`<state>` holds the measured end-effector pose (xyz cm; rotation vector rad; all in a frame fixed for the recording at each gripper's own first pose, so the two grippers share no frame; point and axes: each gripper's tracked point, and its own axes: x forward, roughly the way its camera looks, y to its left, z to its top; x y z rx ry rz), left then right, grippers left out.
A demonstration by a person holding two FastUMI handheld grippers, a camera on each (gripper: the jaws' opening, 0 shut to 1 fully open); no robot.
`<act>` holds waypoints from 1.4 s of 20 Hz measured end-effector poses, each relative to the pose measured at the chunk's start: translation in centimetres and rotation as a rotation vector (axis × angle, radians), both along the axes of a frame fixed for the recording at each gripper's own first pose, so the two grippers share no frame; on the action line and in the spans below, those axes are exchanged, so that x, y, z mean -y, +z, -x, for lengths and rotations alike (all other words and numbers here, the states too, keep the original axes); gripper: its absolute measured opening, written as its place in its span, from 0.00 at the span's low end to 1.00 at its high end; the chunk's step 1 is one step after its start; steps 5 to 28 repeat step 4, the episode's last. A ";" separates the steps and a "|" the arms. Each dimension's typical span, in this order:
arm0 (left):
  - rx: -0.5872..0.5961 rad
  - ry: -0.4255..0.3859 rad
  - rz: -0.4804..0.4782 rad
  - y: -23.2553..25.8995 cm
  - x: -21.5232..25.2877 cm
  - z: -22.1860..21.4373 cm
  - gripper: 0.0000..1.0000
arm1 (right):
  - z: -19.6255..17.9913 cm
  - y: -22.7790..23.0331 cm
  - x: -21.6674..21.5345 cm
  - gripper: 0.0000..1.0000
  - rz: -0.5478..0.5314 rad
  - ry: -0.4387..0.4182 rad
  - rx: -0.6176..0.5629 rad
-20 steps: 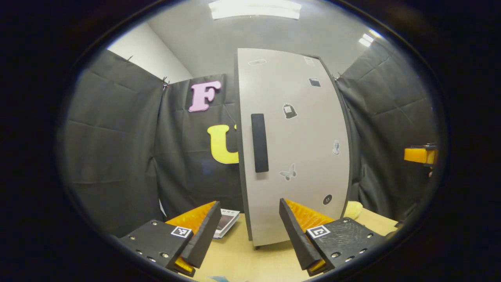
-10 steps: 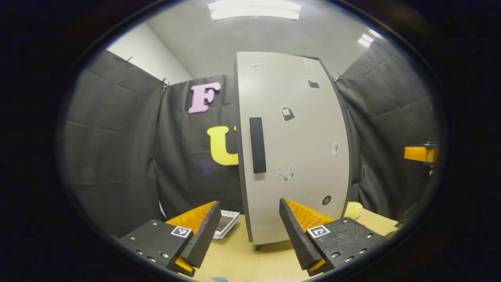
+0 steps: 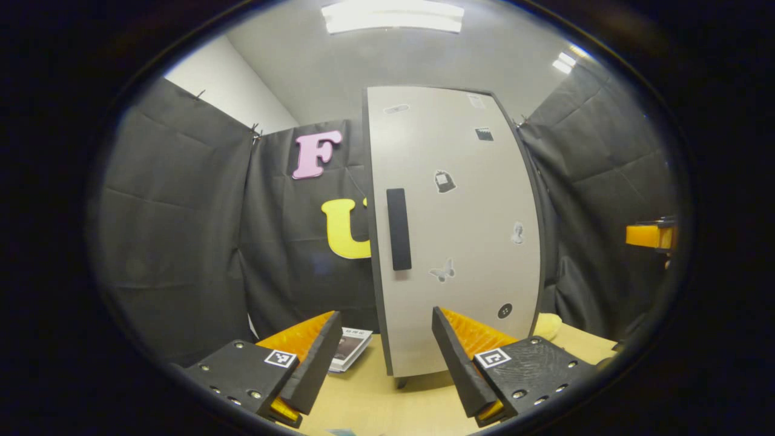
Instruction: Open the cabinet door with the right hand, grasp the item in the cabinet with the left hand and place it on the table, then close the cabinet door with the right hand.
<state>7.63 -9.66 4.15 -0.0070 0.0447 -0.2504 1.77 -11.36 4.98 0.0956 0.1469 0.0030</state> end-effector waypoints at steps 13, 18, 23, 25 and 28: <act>0.003 0.004 0.009 0.2 -0.4 0.0 0.89 | -0.4 -0.2 -0.8 0.98 0.012 -0.002 0.006; 0.003 0.004 0.009 0.2 -0.4 0.0 0.89 | -0.4 -0.2 -0.8 0.98 0.012 -0.002 0.006; 0.003 0.004 0.009 0.2 -0.4 0.0 0.89 | -0.4 -0.2 -0.8 0.98 0.012 -0.002 0.006; 0.003 0.004 0.009 0.2 -0.4 0.0 0.89 | -0.4 -0.2 -0.8 0.98 0.012 -0.002 0.006; 0.003 0.004 0.009 0.2 -0.4 0.0 0.89 | -0.4 -0.2 -0.8 0.98 0.012 -0.002 0.006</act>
